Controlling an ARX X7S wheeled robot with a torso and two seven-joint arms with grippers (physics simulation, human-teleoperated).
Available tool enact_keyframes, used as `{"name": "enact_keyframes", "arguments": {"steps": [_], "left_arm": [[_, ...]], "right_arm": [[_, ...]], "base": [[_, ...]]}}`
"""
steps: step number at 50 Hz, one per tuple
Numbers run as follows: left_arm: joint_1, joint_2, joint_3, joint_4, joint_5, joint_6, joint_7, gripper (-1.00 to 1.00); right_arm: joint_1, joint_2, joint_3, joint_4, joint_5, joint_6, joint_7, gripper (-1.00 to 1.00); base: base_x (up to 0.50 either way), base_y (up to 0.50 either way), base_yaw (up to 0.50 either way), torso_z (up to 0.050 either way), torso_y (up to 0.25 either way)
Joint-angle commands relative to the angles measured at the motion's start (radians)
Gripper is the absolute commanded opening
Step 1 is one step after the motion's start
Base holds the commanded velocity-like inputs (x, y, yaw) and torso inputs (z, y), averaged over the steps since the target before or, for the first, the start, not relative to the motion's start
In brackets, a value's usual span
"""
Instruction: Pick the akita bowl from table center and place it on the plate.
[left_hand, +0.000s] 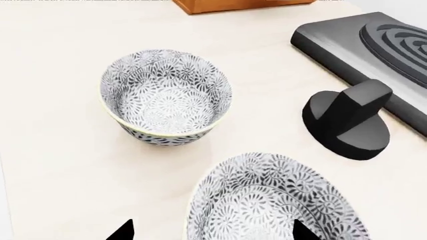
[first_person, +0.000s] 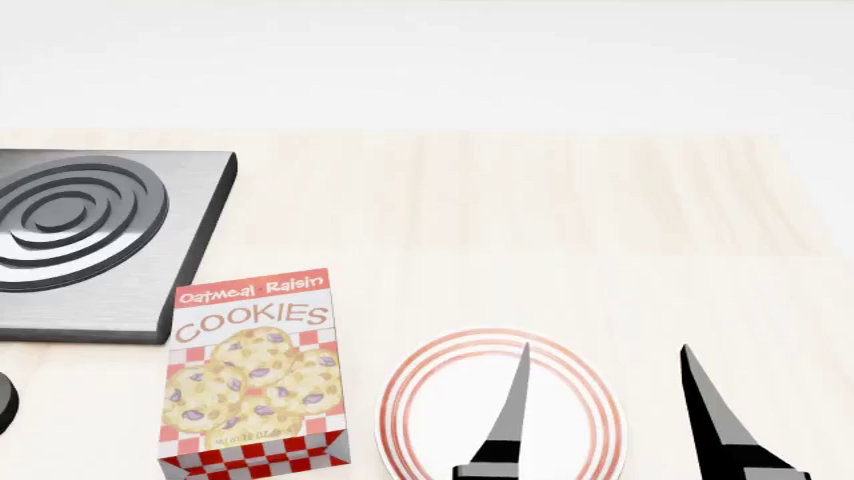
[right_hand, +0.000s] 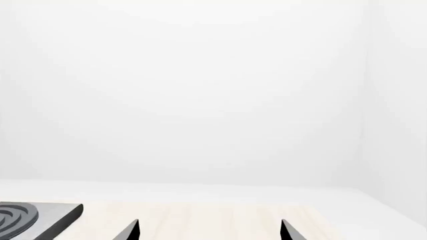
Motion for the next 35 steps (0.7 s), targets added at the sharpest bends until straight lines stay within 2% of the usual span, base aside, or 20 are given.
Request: {"name": "enact_keyframes", "arguments": {"steps": [1, 16, 17, 35], "left_arm": [[-0.001, -0.004, 0.007, -0.039, 0.002, 0.008, 0.005, 1.00], [-0.002, -0.002, 0.020, -0.080, 0.001, 0.030, 0.025, 1.00], [-0.001, -0.001, 0.019, -0.084, 0.000, 0.032, 0.025, -1.00], [0.011, -0.005, 0.012, -0.067, -0.030, 0.023, 0.003, -1.00]], "right_arm": [[0.003, 0.006, -0.005, 0.001, 0.004, 0.000, 0.007, 1.00], [0.000, 0.015, -0.008, 0.004, 0.008, -0.008, 0.015, 1.00], [0.000, 0.015, -0.008, 0.002, 0.009, -0.006, 0.017, 1.00], [0.005, 0.022, -0.017, 0.002, 0.014, -0.003, 0.027, 1.00]], "base": [[0.00, 0.00, 0.00, 0.000, 0.000], [0.00, 0.00, 0.00, 0.000, 0.000], [0.00, 0.00, 0.00, 0.000, 0.000], [0.00, 0.00, 0.00, 0.000, 0.000]]}}
